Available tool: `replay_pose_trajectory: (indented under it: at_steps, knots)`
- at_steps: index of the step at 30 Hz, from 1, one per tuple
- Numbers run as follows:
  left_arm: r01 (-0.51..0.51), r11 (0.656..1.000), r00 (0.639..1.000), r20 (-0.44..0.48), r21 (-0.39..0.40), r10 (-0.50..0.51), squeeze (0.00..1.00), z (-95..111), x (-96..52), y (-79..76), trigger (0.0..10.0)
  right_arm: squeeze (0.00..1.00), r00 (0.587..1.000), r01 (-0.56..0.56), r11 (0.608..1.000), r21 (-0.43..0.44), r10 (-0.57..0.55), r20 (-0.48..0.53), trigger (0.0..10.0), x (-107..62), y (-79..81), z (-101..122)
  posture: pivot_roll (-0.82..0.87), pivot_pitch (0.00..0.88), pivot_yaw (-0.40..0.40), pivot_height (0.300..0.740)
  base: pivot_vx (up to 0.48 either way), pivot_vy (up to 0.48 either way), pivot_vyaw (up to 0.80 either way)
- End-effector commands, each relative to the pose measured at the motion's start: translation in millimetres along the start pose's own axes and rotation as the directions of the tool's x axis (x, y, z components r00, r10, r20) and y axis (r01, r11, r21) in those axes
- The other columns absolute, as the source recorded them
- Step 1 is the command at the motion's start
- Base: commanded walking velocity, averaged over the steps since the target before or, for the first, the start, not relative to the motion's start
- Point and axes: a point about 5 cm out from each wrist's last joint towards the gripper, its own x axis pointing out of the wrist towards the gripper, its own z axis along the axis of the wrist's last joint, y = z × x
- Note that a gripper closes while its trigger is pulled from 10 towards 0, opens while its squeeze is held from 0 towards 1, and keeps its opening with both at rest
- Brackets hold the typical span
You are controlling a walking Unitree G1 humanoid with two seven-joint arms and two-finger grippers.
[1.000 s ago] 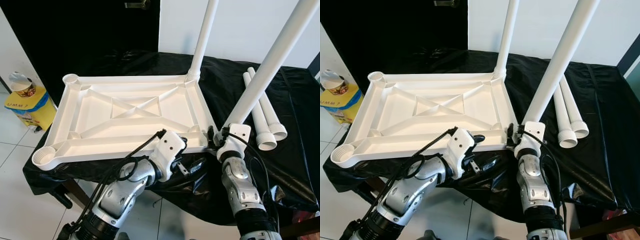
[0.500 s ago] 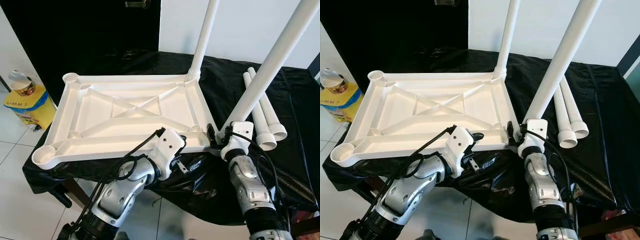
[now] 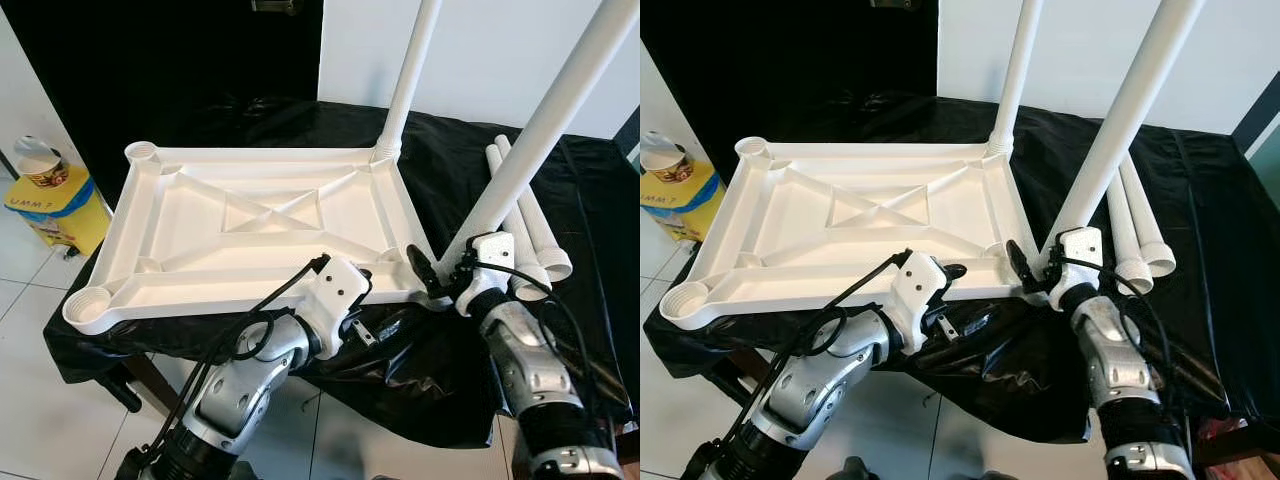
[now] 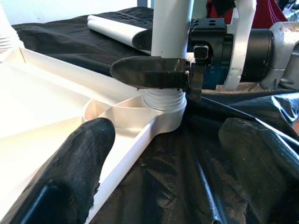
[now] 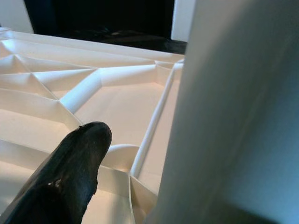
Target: Building children table
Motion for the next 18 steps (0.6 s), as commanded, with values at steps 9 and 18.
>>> replay_pose_trajectory:
  at_steps: [9,18]
  knots:
    - [-0.024,1.000,1.000,-0.003,-0.006,0.024,0.00,0.7,0.9,0.1,10.0,0.00,0.997,-0.072,0.996,-0.044,0.070,-0.037,4.9,-1.9,-9.9,-4.1,0.08,0.033,-0.091,0.740,0.000,0.000,0.00]
    - [-0.012,1.000,1.000,0.000,-0.010,0.012,0.00,1.2,3.0,-1.1,10.0,0.00,0.997,-0.054,0.998,-0.032,0.052,-0.055,2.0,-7.4,-11.9,-11.1,0.07,0.035,-0.088,0.740,0.000,0.000,0.00]
